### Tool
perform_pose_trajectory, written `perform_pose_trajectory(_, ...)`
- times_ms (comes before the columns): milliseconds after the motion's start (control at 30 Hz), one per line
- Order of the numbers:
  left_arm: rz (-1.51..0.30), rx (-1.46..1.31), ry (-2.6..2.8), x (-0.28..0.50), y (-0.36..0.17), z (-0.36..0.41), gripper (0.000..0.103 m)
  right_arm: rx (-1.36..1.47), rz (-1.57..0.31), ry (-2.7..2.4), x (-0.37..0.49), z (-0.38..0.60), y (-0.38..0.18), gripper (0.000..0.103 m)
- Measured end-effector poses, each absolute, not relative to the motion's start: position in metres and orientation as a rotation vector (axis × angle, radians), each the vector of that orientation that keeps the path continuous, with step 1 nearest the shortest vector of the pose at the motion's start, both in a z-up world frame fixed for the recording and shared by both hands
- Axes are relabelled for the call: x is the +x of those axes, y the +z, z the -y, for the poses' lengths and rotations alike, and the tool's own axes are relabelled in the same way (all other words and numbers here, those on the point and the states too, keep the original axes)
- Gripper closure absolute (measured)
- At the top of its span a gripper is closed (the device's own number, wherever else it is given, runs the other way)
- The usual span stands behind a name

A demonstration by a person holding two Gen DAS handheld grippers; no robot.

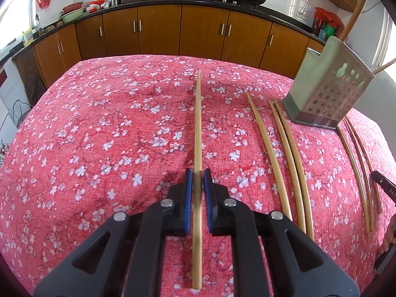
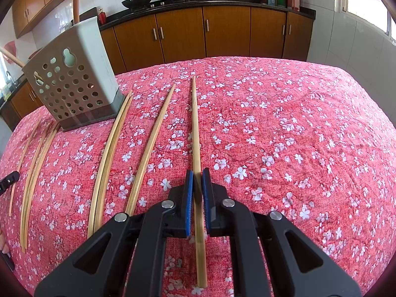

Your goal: Organize utensils

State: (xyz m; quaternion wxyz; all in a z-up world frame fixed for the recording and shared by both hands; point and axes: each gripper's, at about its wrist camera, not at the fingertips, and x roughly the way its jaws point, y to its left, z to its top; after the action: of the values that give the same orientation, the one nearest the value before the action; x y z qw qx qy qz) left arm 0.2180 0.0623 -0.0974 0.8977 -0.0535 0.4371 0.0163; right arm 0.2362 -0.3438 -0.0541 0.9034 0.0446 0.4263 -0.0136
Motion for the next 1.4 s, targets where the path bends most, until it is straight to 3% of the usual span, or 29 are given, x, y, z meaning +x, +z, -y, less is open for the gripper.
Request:
perform_pose_trajectory(433,-0.897,-0.049,0.027,0.183,-0.089,-0.06,0.094,0.114,-0.846,-0.008,0.217,0.343,-0.041,0.095)
perform_pose_trajectory(800,-0.574,-0.144,-0.006,0.157,0.025,-0.06,0.094,0.161,-0.524,0.002,0.192,0.348,0.057,0.095)
perform_pose_trajectory(1200,-0.501,-0.141,-0.022,0.161,0.068,-0.055,0.095,0.165,-0.474,0.013,0.203,0.347,0.083,0.095)
perform_pose_trajectory(1400,-0.444,-0.123,-0.088,0.15,0.1,-0.041,0.095,0.198,-0.372,0.12,0.196,0.338,0.137,0.095)
